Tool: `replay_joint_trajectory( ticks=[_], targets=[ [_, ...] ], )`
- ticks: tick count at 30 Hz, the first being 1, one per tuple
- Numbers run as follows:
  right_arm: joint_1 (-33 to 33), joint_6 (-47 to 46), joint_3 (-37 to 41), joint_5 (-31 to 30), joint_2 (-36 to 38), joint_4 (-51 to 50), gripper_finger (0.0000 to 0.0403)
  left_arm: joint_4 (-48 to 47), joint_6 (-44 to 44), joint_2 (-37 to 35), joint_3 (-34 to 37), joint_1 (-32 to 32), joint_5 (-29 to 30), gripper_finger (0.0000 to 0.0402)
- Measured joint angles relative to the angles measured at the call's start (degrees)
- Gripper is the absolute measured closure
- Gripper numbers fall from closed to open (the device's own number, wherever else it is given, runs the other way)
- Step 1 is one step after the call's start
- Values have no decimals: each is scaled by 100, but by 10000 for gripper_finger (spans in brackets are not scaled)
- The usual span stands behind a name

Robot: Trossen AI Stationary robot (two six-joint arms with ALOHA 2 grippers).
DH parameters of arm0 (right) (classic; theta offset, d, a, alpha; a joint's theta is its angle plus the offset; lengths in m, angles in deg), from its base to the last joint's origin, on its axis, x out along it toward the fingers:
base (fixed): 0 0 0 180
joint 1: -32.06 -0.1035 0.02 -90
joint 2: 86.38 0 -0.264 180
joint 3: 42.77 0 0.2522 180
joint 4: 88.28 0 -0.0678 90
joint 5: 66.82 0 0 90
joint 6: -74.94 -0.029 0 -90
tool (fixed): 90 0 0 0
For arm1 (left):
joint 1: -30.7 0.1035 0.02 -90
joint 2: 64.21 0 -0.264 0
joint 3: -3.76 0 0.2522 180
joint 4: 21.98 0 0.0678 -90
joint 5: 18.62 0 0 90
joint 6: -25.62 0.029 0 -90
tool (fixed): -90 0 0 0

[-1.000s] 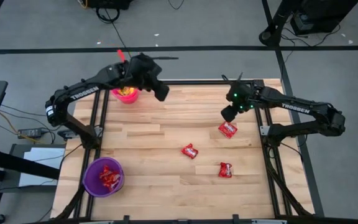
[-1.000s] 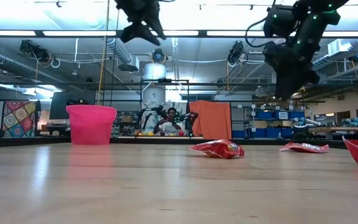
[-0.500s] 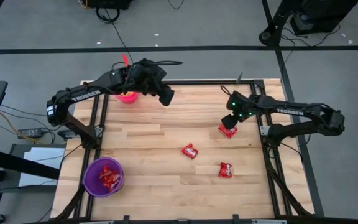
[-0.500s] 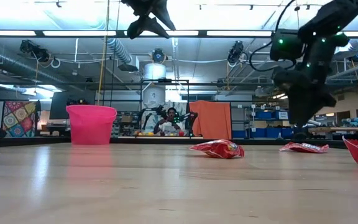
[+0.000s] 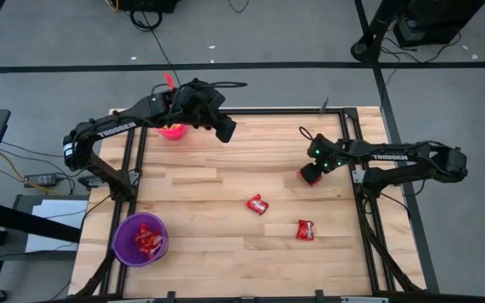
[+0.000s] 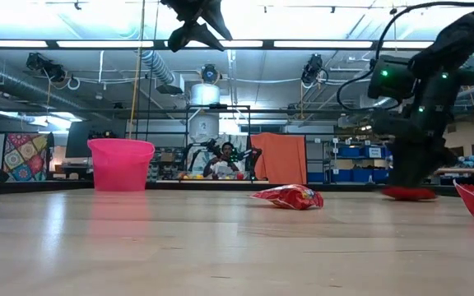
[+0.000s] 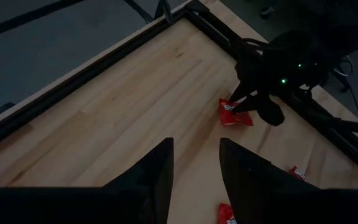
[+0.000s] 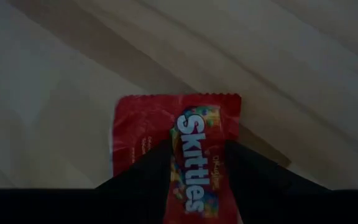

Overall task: Sort candy by brand, put in halloween buckets
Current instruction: Put the red candy into the violet bucket

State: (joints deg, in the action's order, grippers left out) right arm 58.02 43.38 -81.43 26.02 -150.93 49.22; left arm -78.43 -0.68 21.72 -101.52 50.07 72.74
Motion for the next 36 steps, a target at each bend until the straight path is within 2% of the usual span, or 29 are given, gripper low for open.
replay_joint_trajectory(
  ticks=[9,12,15,21,23,30,36],
  targets=[
    [-4,-166,345,-55,23,354,241,2,-7,0,0,0,0,266],
    [-4,-292,410,-56,22,357,253,2,-7,0,0,0,-2,266],
    [-4,-305,425,-105,24,360,283,2,-5,0,0,0,-2,266],
    [-4,-304,427,-169,24,413,373,16,-74,0,0,0,2,266],
    [-4,-265,427,-178,24,429,391,60,-97,0,0,0,3,266],
    [-1,-203,113,86,-21,319,399,301,-100,0,0,11,4,266],
    [-1,118,-675,614,125,369,400,264,-99,4,-138,182,7,266]
  ],
)
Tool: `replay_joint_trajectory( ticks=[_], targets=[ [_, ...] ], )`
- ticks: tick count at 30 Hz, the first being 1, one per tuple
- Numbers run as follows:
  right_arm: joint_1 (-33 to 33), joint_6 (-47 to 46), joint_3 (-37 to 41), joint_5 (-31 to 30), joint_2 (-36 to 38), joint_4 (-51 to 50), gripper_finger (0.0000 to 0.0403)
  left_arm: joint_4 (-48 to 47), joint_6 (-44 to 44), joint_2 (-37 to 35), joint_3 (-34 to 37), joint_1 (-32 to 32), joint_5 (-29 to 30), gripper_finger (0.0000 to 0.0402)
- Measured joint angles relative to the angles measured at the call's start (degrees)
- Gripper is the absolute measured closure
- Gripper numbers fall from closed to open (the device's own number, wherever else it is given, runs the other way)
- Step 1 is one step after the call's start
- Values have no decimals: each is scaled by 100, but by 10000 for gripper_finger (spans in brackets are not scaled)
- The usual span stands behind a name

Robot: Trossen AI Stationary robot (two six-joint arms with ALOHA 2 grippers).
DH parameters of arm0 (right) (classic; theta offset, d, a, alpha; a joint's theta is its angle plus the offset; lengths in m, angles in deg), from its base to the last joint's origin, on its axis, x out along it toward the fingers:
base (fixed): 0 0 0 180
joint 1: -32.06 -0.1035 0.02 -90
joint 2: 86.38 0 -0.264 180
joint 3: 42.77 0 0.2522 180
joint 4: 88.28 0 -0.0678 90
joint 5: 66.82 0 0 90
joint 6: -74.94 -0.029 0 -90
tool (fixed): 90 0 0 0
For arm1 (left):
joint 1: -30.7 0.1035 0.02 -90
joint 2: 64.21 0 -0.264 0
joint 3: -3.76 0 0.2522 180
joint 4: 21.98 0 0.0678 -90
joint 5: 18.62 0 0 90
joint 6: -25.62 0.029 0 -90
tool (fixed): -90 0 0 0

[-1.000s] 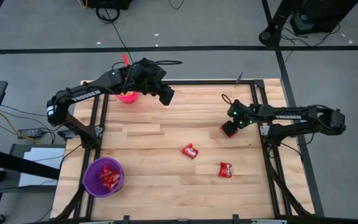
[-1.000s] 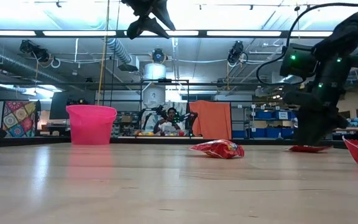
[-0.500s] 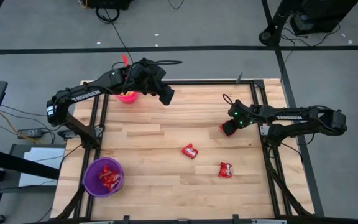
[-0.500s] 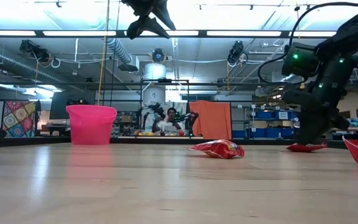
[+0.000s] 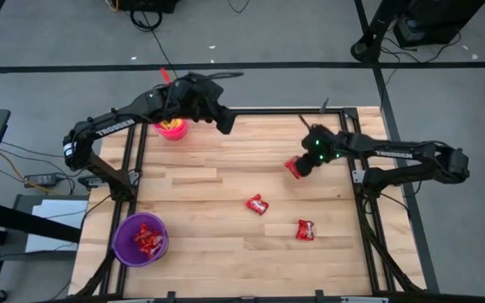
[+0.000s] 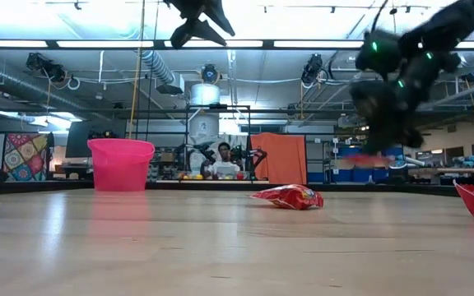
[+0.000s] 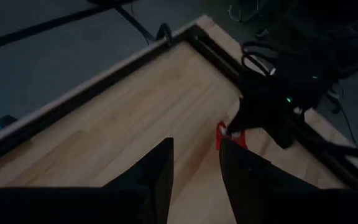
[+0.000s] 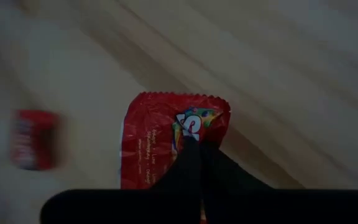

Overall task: Sort candy by brand, put in halloween buckets
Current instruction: Put the red candy into the violet bucket

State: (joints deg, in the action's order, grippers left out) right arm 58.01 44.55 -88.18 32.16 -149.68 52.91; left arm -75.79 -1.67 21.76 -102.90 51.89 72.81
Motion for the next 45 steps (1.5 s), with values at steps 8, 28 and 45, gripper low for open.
replay_joint_trajectory(
  ticks=[8,28,45],
  targets=[
    [136,498,-1491,281,356,67,402,54,140,-11,-578,406,-219,266],
    [237,1365,-3769,328,420,1332,402,3139,-1117,470,-730,522,-2216,266],
    [254,1561,-3770,120,-31,1413,403,4148,-1805,1121,-730,389,-2914,266]
  ],
)
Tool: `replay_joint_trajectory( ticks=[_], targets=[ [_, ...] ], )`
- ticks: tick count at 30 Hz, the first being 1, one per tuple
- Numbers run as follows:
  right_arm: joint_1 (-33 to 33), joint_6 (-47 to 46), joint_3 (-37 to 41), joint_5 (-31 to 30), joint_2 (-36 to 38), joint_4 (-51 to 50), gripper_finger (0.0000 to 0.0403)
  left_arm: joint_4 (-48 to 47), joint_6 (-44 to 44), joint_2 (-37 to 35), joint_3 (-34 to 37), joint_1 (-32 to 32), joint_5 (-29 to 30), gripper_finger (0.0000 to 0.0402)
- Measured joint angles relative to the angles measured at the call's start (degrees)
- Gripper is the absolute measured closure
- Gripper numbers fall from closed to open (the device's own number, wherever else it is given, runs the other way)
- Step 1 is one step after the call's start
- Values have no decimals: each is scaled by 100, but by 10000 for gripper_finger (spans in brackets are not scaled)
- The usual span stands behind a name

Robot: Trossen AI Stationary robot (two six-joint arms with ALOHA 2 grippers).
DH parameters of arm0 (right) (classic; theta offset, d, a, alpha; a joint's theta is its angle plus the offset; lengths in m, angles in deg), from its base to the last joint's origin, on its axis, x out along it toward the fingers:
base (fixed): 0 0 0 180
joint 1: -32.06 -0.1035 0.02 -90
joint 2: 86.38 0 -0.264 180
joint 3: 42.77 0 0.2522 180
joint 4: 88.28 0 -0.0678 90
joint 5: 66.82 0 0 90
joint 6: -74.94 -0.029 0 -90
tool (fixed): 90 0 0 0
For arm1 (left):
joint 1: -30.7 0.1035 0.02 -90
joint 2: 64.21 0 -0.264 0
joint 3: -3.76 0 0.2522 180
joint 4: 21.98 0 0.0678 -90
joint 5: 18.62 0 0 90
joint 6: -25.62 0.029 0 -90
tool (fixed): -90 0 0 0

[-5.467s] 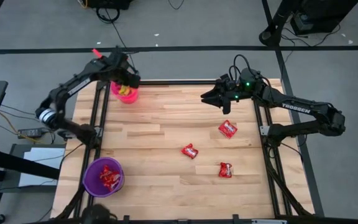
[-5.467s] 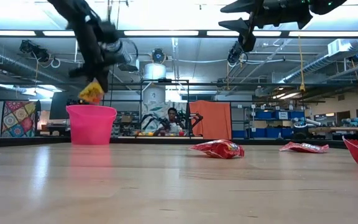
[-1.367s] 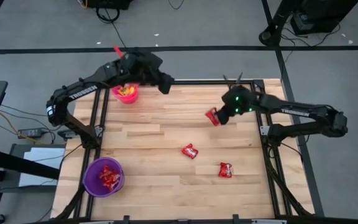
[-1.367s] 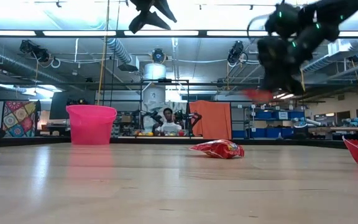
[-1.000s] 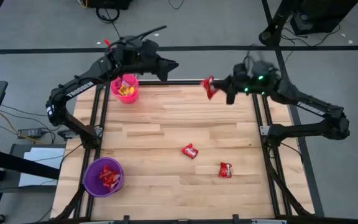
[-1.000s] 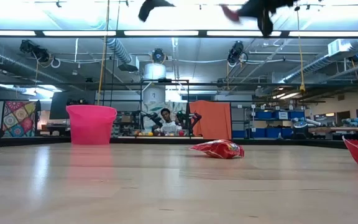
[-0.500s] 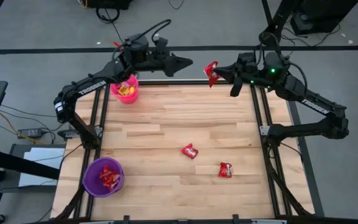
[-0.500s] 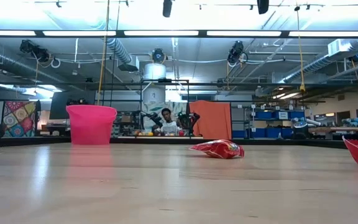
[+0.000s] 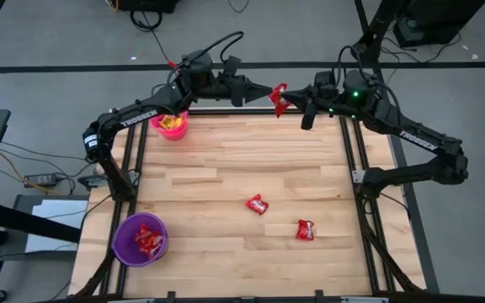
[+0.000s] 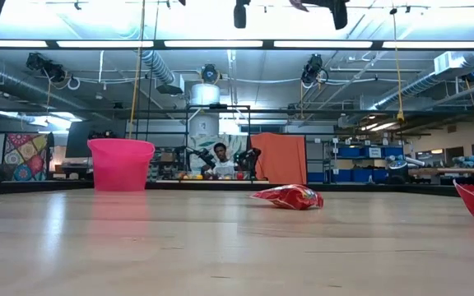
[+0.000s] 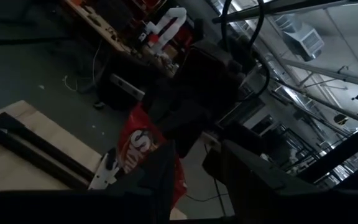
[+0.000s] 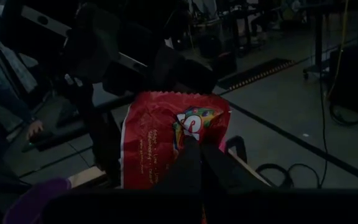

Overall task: Sort candy by brand, put in halloween buckets
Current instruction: Put the red candy into the violet bucket

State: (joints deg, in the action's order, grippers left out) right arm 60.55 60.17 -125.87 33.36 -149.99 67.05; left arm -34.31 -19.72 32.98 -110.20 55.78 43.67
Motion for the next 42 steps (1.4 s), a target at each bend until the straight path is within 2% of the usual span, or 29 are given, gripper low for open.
replay_joint_trajectory(
  ticks=[12,20,24,30,33,37,42],
  targets=[
    [22,54,0,34,-6,210,403,-369,150,129,0,-2,290,266],
    [16,61,0,43,-30,264,403,-231,177,194,0,-2,347,266],
    [-3,-84,0,385,-144,618,403,-200,181,197,0,-4,355,266],
    [-44,-174,0,529,-352,848,403,-241,307,197,0,-13,380,268],
    [-54,-177,0,566,-379,861,403,-257,314,197,0,-12,332,289],
    [-55,-177,0,594,-364,881,403,-241,496,195,0,-7,187,361],
    [-55,-209,0,777,-346,1015,400,-115,588,188,0,-9,32,368]
  ],
)
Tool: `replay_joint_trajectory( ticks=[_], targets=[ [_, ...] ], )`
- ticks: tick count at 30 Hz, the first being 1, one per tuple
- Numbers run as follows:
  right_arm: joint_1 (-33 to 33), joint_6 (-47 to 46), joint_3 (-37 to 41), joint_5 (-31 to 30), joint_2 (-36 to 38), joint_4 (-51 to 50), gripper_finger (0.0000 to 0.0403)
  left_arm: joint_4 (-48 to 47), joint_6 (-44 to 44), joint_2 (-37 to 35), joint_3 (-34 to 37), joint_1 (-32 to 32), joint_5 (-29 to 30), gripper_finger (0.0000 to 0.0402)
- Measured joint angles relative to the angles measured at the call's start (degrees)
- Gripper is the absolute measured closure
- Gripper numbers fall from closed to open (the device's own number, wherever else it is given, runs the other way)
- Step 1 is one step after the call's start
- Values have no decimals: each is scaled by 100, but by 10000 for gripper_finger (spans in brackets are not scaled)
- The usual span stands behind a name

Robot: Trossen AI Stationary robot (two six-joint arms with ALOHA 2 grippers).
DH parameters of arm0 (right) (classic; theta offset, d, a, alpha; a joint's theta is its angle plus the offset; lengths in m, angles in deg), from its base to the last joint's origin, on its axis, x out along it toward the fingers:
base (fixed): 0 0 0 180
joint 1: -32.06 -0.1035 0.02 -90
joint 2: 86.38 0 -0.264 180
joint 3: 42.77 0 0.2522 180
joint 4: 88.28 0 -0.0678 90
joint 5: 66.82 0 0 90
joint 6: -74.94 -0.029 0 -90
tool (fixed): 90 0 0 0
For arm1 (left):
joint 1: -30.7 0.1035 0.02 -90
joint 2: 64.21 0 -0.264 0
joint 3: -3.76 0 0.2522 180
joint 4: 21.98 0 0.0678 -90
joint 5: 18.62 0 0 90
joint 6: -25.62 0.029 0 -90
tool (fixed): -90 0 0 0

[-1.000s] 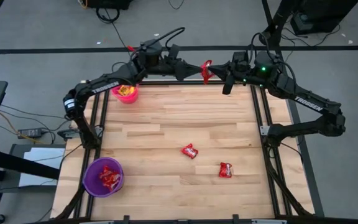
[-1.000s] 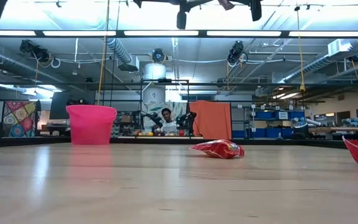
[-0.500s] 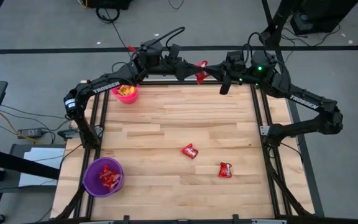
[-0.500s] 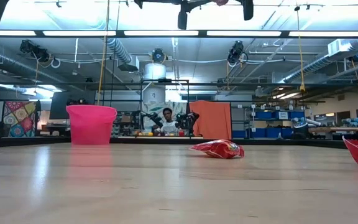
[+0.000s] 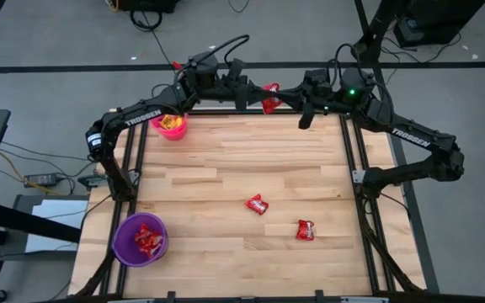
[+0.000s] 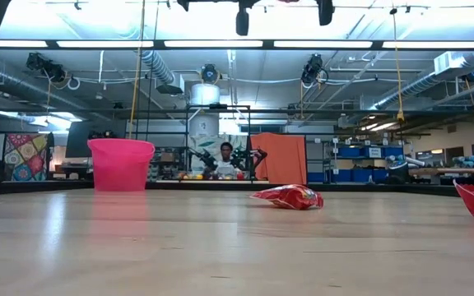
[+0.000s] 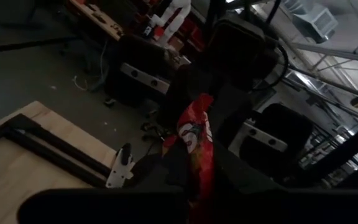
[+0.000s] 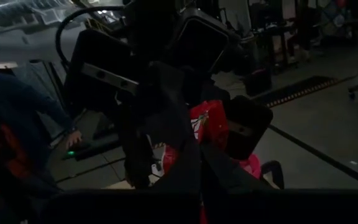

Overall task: Sort candy by brand, put in halloween buckets
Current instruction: Put the red candy into the violet bucket

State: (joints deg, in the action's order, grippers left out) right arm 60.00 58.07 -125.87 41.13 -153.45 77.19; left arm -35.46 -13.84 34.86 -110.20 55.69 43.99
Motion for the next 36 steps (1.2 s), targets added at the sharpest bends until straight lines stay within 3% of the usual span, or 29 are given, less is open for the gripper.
replay_joint_trajectory(
  ticks=[6,10,20,24,27,33,36],
  targets=[
    [0,-39,0,336,2,-1,381,14,-1,0,0,-4,-206,368],
    [80,-112,-4,787,20,6,341,141,-156,-2,0,29,-409,368],
    [431,-157,-6,1143,186,-123,248,-401,57,-21,-343,161,-589,368],
    [822,106,-4,879,374,-521,242,-1739,801,-35,-824,184,-493,368],
    [1149,275,-4,575,465,-1058,242,-3112,1575,-37,-1395,133,-8,368],
    [1464,326,0,636,568,-1460,243,-6329,2556,-66,-2727,-231,1589,369],
    [1469,419,0,639,560,-1465,243,-7939,2425,-66,-3180,-635,2524,369]
  ],
)
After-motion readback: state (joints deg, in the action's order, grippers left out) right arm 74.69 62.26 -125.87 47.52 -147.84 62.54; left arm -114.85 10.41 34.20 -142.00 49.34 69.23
